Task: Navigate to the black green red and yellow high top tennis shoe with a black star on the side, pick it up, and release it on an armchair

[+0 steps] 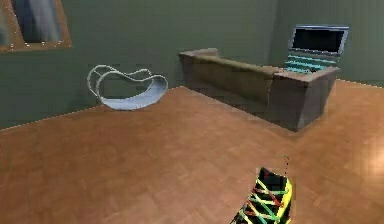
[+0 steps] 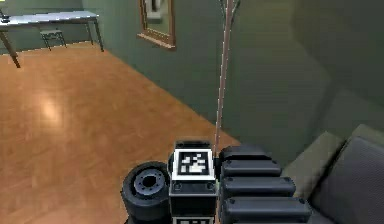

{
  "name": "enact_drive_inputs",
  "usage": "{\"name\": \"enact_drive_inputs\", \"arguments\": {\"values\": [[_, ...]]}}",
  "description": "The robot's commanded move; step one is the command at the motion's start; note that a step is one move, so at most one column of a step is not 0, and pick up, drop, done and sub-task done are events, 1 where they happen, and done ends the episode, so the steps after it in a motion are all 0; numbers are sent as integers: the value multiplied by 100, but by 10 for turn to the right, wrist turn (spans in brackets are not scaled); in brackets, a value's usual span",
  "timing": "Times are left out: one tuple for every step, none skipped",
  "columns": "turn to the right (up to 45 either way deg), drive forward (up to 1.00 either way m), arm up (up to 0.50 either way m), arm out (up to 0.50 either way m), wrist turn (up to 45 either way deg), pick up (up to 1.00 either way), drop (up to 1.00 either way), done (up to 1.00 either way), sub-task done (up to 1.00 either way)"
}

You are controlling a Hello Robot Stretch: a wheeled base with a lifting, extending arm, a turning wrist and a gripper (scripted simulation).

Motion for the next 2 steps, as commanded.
{"name": "enact_drive_inputs", "arguments": {"values": [[450,0,0,0,0,0,0,0,0],[450,0,0,0,0,0,0,0,0]]}}
